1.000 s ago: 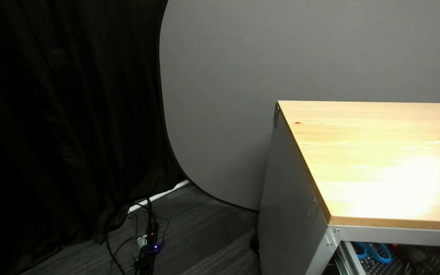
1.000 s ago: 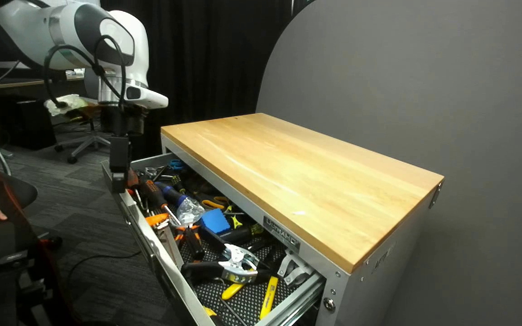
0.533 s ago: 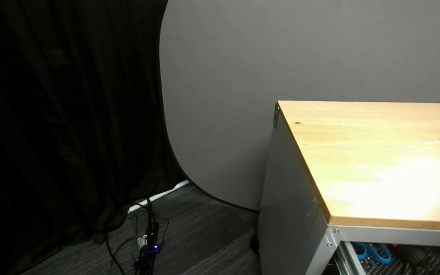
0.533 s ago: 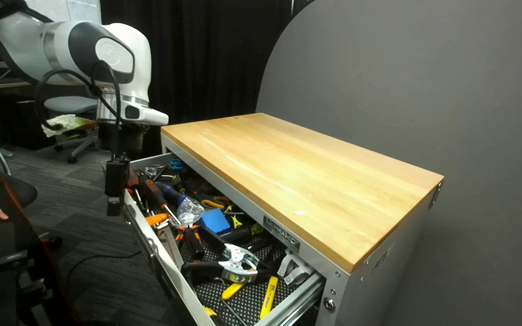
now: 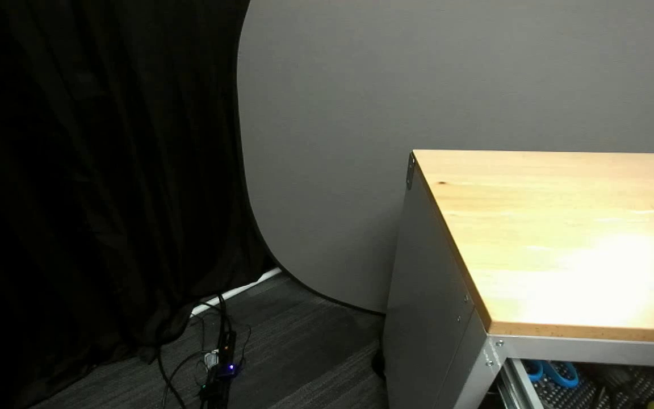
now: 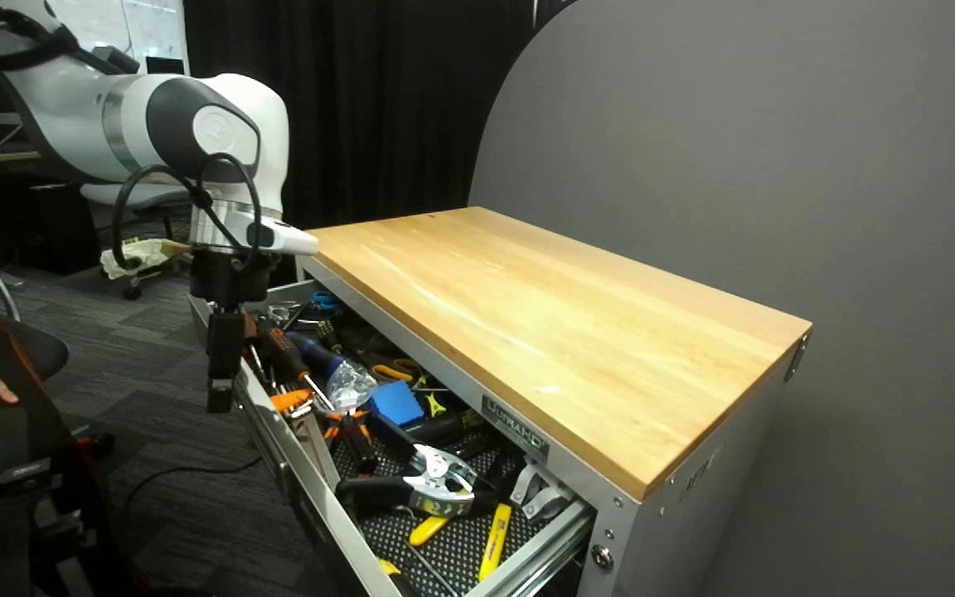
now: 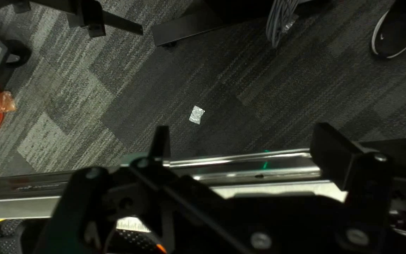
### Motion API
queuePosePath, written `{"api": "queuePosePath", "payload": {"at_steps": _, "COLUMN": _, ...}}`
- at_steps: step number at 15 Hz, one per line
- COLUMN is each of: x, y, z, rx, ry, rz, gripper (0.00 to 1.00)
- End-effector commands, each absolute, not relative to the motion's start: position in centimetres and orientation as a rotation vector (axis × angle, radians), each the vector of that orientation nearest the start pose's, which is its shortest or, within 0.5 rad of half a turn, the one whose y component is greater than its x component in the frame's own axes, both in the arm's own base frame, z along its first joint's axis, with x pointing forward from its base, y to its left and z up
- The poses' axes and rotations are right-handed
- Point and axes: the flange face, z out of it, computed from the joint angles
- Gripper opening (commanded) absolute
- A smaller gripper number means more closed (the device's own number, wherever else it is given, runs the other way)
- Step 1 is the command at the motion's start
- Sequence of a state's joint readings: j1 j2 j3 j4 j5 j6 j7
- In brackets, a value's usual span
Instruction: Put the black object in the topmost drawer and close the drawer
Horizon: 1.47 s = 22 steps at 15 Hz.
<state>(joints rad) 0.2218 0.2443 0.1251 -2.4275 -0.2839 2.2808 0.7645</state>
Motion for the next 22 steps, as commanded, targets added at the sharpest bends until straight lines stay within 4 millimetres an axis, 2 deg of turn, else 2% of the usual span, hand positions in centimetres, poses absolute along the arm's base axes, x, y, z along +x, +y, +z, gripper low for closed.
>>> {"api": "queuePosePath", "payload": {"at_steps": 1, "x": 44.4, "y": 15.2, "z": 17.2, "rx": -3.386, "ry": 0.260, "rz": 0.432, "gripper": 1.00}}
{"api": "queuePosePath", "payload": {"at_steps": 7, "x": 47.5, "y": 16.1, "z": 16.4, "rx": -3.370, "ry": 0.160, "rz": 0.424, "gripper": 1.00}}
{"api": "queuePosePath", "payload": {"at_steps": 11, "x": 49.4, "y": 16.6, "z": 16.9, "rx": -3.357, "ry": 0.141, "rz": 0.371, "gripper": 1.00}}
{"api": "queuePosePath", "payload": {"at_steps": 14, "x": 50.2, "y": 17.2, "z": 18.3, "rx": -3.342, "ry": 0.137, "rz": 0.289, "gripper": 1.00}}
{"api": "queuePosePath", "payload": {"at_steps": 17, "x": 50.6, "y": 17.8, "z": 20.9, "rx": -3.250, "ry": 0.163, "rz": 0.133, "gripper": 1.00}}
{"api": "queuePosePath", "payload": {"at_steps": 22, "x": 51.1, "y": 16.6, "z": 24.0, "rx": -3.096, "ry": 0.225, "rz": -0.053, "gripper": 1.00}}
